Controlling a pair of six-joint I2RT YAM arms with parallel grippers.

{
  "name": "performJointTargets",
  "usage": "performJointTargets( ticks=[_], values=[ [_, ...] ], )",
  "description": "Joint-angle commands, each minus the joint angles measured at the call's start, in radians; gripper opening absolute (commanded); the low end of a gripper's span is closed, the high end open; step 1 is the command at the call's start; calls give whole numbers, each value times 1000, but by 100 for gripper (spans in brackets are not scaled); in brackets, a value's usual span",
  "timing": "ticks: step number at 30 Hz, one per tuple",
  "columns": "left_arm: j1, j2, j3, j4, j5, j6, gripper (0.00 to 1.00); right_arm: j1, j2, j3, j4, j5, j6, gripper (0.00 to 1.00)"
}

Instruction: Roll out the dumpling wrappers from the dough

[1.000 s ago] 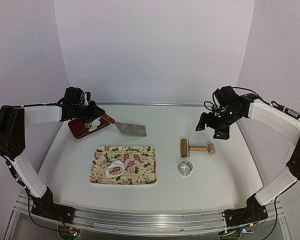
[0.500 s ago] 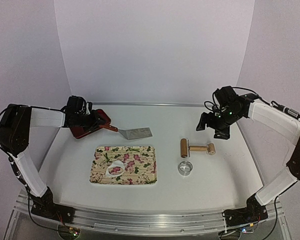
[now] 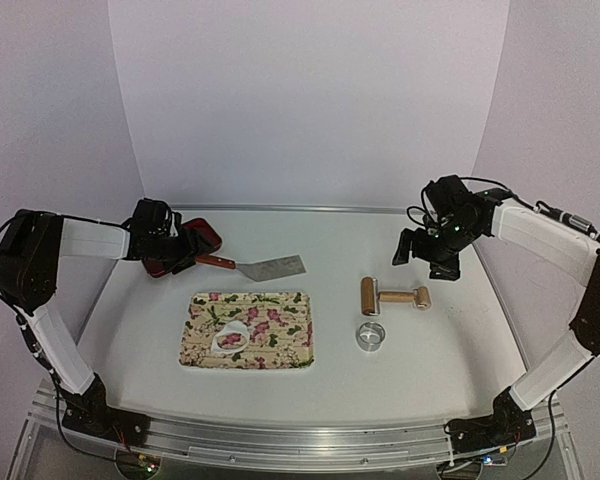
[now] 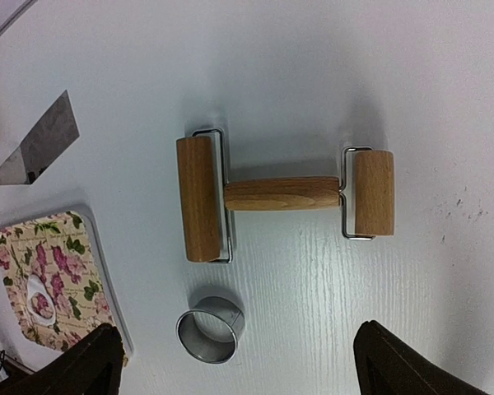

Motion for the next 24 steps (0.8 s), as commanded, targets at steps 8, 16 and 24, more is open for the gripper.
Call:
performJointTargets(
  ticks=[8, 16, 24],
  values=[
    [83, -243, -53, -122, -215, 50, 98, -4, -37, 0, -1, 148, -60, 98],
    [98, -547, -109, -210, -489, 162, 99, -4, -210, -42, 22, 362, -78, 98],
    [98, -845, -260, -256, -589, 172, 99, -4, -499, -276, 215, 454, -167, 98]
  ],
)
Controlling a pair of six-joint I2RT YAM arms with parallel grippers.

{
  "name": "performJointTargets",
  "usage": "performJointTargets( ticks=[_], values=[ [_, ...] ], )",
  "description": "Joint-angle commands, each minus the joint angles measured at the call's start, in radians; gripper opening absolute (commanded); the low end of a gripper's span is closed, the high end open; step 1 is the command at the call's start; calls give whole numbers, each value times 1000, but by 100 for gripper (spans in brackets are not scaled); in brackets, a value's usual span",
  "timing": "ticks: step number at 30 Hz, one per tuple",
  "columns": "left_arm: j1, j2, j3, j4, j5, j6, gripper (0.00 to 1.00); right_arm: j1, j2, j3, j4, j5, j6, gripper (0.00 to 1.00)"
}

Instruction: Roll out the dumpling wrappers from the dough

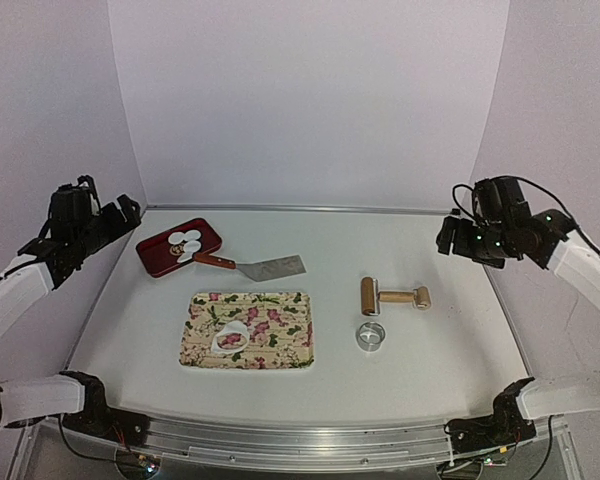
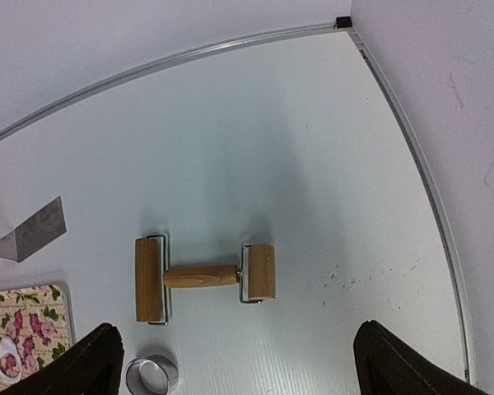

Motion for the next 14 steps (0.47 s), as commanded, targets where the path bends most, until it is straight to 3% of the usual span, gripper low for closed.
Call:
performJointTargets(
  ticks=[1, 14],
  values=[
    [0, -134, -103, -79, -81, 19, 99, -4, -112, -106, 102, 102, -52, 98],
    [-1, -320, -158, -248, -106, -2, 99, -5, -192, -179, 103, 53, -40, 98]
  ],
)
